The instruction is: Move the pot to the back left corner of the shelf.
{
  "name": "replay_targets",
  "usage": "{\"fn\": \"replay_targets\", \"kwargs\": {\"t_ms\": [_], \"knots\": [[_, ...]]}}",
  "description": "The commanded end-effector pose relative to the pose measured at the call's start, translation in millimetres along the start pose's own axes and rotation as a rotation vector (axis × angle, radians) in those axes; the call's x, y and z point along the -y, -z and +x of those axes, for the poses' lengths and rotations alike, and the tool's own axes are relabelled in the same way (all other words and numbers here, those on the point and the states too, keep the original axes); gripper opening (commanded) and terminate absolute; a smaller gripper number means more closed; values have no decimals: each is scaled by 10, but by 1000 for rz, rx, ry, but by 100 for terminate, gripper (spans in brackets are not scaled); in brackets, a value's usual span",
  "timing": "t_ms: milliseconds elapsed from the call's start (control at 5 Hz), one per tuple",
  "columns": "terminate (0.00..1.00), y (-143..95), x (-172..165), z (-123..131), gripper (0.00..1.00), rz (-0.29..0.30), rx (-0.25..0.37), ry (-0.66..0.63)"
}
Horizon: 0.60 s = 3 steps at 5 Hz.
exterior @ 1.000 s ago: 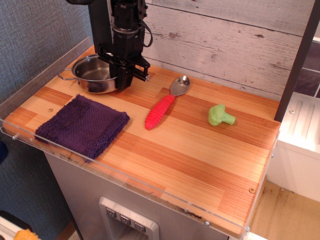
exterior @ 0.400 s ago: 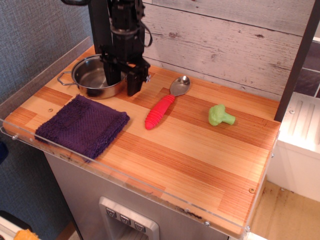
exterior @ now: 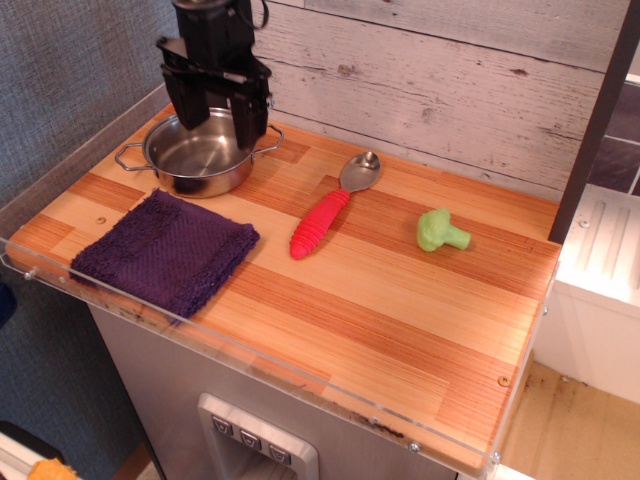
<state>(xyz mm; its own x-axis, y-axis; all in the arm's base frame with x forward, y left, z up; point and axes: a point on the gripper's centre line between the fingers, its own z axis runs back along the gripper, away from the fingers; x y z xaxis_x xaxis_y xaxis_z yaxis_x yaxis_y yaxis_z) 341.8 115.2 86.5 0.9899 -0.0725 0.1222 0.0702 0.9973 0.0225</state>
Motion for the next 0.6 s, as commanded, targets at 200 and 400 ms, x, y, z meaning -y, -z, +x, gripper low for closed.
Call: {"fn": "replay_targets", "kwargs": {"t_ms": [200, 400], "knots": [[0, -287, -22, -313, 100, 14, 68, 33], [100, -287, -22, -313, 100, 14, 68, 33]]}}
